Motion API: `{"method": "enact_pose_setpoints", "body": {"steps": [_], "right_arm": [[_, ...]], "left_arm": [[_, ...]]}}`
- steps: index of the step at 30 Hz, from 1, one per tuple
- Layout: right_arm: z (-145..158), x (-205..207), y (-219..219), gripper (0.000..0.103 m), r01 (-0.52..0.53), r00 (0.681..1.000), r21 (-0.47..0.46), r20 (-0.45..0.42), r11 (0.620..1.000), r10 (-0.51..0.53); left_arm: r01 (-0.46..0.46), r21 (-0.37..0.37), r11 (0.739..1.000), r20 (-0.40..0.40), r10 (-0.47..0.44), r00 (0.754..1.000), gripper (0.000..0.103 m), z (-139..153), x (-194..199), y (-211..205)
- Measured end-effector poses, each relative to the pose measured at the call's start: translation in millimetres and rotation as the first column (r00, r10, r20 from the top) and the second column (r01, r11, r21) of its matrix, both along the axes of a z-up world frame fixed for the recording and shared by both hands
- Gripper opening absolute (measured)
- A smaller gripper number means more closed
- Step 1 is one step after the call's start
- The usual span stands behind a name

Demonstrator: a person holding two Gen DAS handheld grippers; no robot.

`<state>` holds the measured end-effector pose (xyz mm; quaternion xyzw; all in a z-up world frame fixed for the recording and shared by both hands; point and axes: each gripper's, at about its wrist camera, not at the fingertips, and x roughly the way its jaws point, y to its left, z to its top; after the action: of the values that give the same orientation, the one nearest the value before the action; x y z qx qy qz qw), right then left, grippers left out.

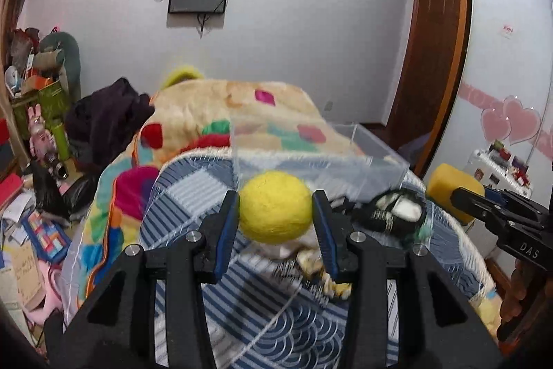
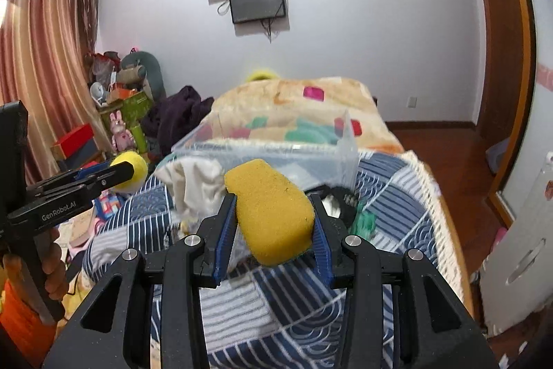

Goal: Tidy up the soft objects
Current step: 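Carry the ball and sponge into the clear box and open both tools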

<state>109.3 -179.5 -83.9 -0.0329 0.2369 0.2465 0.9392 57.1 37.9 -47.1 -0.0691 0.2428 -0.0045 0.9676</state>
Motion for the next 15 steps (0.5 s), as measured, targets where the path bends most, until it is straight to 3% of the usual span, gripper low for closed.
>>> {"method": "enact_pose_setpoints", "body": {"steps": [9, 15], "right_arm": [[29.9, 29.8, 5.5, 0.038, 0.037, 0.996, 0.003, 0.086, 0.999, -0.037], [38.0, 56.3, 14.7, 0.038, 0.041, 0.995, -0.002, 0.094, 0.999, -0.041]], "left_arm": [[0.006, 0.02, 1.0, 0.029, -0.007, 1.0, 0.042, 24.1, 42.4, 0.7], [0.014, 0.035, 0.999, -0.007, -0.013, 1.0, 0.042, 24.1, 79.7, 1.4]]}}
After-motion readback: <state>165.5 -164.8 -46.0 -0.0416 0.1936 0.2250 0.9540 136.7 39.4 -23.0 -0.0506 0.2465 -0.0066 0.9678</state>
